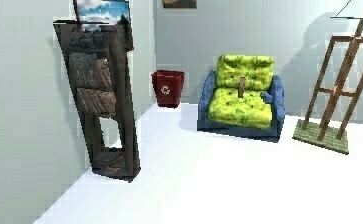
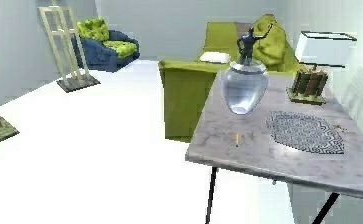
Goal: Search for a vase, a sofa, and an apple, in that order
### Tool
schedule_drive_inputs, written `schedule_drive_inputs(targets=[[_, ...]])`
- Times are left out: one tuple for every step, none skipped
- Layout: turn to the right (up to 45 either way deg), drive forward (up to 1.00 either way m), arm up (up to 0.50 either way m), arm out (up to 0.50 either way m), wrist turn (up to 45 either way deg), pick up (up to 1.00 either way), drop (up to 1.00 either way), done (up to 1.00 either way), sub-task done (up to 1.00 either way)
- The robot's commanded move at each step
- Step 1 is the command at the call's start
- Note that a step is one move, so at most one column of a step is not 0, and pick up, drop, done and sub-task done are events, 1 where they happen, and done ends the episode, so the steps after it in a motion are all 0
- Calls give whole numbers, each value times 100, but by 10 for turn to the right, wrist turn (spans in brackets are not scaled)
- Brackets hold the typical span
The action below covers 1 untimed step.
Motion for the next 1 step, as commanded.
schedule_drive_inputs(targets=[[300, 0, 0, 0, 0, 0, 0, 0, 0]])
